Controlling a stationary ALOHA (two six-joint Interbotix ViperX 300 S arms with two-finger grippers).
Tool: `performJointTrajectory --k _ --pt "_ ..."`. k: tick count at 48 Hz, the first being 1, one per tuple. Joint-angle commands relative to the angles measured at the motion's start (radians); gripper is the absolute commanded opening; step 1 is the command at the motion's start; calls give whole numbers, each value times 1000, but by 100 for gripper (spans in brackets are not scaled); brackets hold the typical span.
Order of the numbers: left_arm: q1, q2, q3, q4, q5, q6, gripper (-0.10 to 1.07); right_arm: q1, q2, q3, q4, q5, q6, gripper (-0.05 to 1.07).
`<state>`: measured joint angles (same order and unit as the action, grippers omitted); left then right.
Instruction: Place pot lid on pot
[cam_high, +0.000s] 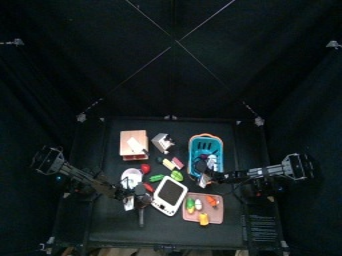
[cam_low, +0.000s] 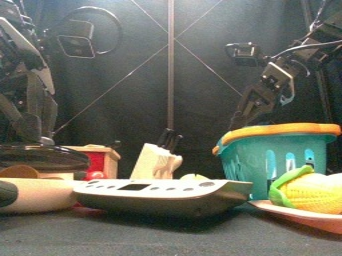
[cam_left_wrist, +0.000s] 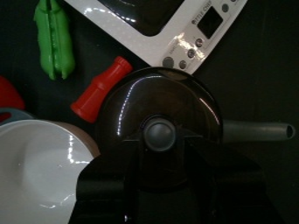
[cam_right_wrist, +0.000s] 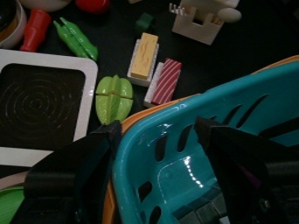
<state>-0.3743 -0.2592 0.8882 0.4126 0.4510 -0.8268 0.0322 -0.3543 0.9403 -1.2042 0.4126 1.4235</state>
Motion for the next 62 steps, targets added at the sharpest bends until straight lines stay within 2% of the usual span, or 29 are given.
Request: performJointTrajectory --k 1,14,23,31,42,51,62 --pt "3 -23 -38 2 29 -3 67 -8 2 -2 3 5 -2 98" --pt "9 -89 -130 5 221 -5 67 -8 2 -3 2 5 -3 98" --pt "14 -135 -132 14 350 -12 67 -8 2 -2 2 3 -3 98" --pt "58 -150 -109 34 468 -20 67 -8 0 -3 2 3 -3 98" --pt "112 -161 -77 63 474 -43 67 -8 2 0 2 3 -3 98" --pt "150 -179 -38 61 471 -104 67 -8 3 0 2 5 -3 98" --pt "156 -198 15 72 377 -178 67 -8 3 0 0 3 -3 98"
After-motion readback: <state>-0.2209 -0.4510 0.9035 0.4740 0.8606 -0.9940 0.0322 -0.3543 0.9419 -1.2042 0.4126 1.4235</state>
